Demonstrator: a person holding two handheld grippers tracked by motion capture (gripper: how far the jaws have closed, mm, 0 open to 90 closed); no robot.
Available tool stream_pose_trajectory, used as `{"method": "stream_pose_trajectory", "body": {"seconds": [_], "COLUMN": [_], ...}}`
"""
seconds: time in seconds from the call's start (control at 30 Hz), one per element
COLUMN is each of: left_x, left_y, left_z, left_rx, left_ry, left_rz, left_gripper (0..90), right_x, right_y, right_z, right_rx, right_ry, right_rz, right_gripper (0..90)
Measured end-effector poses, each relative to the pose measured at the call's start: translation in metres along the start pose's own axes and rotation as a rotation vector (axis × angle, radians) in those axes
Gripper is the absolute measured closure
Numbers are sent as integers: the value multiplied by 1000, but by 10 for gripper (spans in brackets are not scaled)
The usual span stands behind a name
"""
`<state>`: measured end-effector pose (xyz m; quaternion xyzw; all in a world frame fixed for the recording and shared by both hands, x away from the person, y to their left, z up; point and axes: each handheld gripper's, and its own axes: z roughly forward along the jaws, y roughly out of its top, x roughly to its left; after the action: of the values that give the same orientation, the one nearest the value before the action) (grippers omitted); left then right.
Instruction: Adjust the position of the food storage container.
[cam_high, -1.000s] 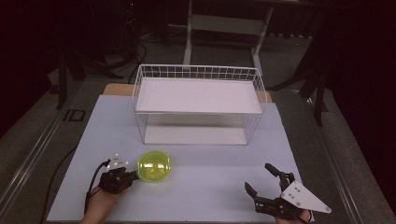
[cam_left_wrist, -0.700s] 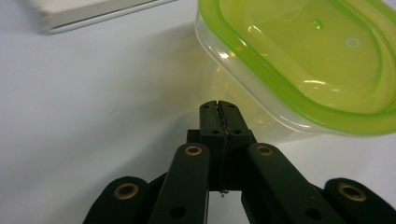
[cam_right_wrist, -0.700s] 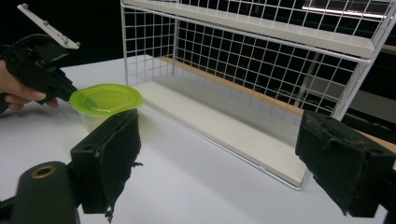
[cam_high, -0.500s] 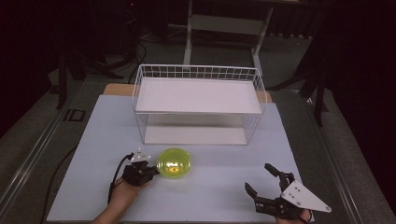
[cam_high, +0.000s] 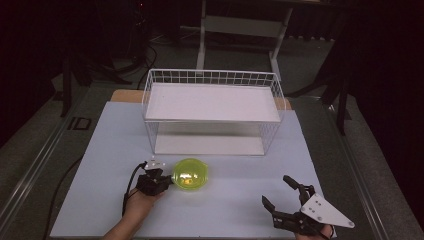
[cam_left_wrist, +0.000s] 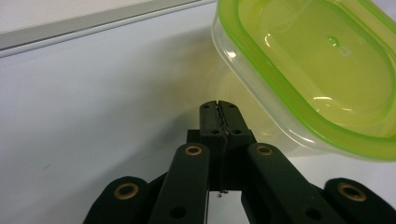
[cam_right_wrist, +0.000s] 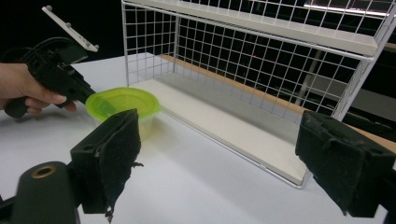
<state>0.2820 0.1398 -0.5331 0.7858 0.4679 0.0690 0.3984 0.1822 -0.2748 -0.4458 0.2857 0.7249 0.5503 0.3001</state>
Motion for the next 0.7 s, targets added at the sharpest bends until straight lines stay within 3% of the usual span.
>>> {"method": "stream_pose_trajectory", "body": {"seconds": [0.7], "left_x": [-45], "left_y": [20], "left_z": [41], "left_rx": [38], "left_ry": [-93], "left_rz": [46], "left_gripper": [900], "right_x": [-4], "right_y": [-2], "right_z": [0], "right_rx": [4], "right_ry": [8], "right_rz": [16], "right_gripper": [139]}}
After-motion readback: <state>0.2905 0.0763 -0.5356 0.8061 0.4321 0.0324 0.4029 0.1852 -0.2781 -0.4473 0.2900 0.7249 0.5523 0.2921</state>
